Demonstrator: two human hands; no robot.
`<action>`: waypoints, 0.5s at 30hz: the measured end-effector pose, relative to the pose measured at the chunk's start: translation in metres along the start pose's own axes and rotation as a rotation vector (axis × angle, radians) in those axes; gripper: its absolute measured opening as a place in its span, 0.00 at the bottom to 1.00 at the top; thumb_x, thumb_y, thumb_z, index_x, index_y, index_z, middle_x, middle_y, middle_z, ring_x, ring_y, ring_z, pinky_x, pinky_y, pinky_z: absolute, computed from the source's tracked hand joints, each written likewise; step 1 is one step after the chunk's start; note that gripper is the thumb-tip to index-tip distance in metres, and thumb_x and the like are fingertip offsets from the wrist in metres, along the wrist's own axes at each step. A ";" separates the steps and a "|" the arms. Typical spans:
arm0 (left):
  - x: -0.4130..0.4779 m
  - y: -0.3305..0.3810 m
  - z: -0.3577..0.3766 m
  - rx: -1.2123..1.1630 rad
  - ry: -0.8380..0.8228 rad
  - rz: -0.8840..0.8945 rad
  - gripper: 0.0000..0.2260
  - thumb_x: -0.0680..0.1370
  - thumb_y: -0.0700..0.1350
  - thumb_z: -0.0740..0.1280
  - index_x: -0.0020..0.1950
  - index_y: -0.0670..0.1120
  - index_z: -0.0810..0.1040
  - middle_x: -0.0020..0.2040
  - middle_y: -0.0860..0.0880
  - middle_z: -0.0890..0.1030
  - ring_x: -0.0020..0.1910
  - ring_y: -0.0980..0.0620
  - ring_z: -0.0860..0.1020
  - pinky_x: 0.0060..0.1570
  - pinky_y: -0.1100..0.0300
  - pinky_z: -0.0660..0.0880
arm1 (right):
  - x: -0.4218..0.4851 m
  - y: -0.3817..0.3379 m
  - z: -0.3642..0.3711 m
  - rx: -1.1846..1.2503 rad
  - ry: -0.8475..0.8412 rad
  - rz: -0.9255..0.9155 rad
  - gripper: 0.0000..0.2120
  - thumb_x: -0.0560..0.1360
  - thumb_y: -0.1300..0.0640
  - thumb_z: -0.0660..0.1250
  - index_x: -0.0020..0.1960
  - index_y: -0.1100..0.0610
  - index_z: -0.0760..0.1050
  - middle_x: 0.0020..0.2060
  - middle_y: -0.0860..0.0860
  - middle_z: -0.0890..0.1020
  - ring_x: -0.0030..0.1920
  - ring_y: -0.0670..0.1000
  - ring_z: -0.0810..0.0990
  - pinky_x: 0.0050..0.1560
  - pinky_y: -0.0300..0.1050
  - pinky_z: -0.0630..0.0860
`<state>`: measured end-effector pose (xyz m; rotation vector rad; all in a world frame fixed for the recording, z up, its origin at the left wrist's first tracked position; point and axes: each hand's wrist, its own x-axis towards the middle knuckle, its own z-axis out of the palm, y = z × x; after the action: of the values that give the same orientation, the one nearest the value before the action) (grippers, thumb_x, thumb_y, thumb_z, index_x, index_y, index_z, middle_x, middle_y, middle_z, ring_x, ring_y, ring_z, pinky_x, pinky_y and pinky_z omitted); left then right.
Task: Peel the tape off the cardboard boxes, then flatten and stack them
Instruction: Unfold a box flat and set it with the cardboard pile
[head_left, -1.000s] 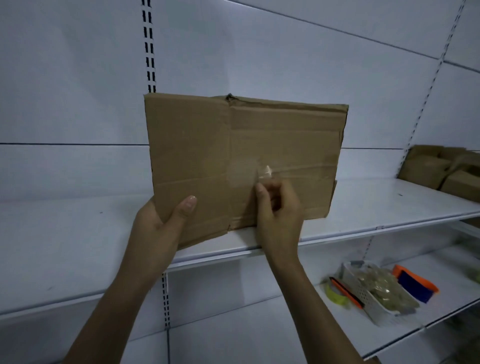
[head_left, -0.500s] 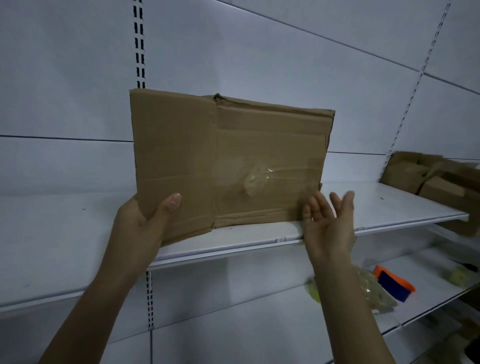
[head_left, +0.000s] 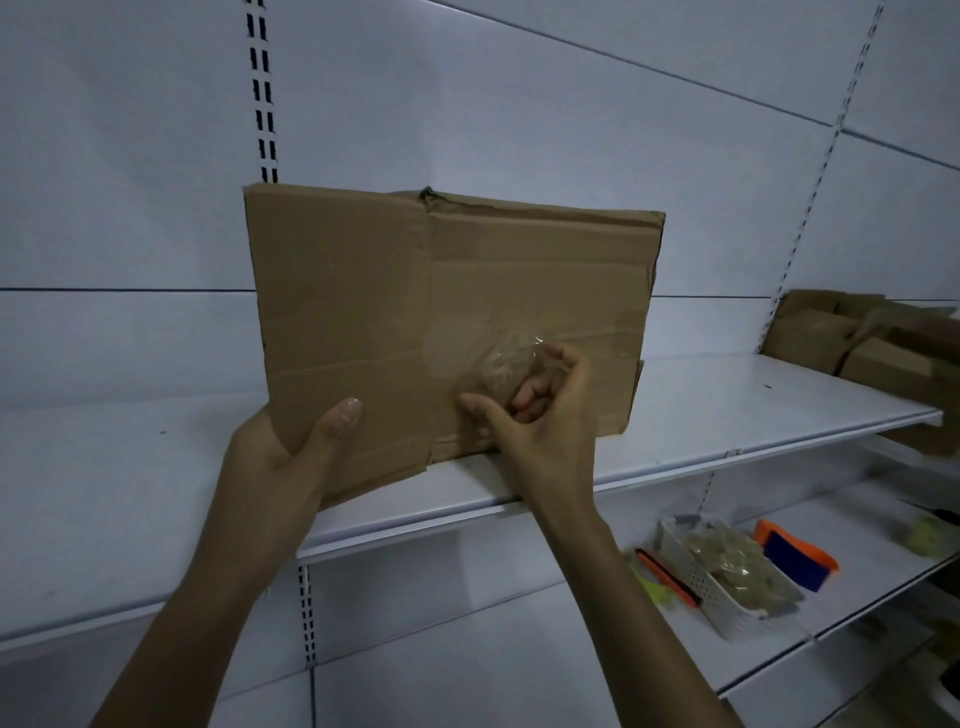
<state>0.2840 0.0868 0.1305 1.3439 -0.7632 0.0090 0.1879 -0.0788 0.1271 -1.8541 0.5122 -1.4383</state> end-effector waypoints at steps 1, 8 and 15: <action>0.000 0.000 0.000 0.002 0.000 -0.001 0.15 0.71 0.54 0.65 0.56 0.54 0.73 0.48 0.61 0.78 0.38 0.72 0.78 0.35 0.79 0.71 | 0.001 0.001 -0.001 0.039 0.026 0.007 0.28 0.68 0.50 0.76 0.63 0.47 0.67 0.34 0.51 0.76 0.34 0.48 0.76 0.38 0.42 0.76; 0.001 0.000 0.002 0.029 0.025 0.006 0.08 0.74 0.50 0.65 0.51 0.59 0.72 0.41 0.67 0.78 0.37 0.75 0.76 0.34 0.81 0.69 | 0.011 0.002 -0.018 0.641 0.319 0.306 0.09 0.82 0.61 0.58 0.50 0.57 0.77 0.26 0.49 0.78 0.27 0.46 0.75 0.31 0.37 0.75; 0.002 0.001 0.002 0.074 0.046 0.014 0.15 0.73 0.53 0.65 0.58 0.55 0.70 0.46 0.60 0.77 0.44 0.66 0.74 0.47 0.66 0.68 | 0.014 -0.001 -0.017 0.913 0.616 0.354 0.12 0.84 0.59 0.52 0.50 0.57 0.73 0.35 0.54 0.85 0.37 0.51 0.84 0.43 0.42 0.81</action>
<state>0.2835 0.0846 0.1326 1.4043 -0.7394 0.0793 0.1759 -0.0927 0.1393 -0.5700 0.3435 -1.5969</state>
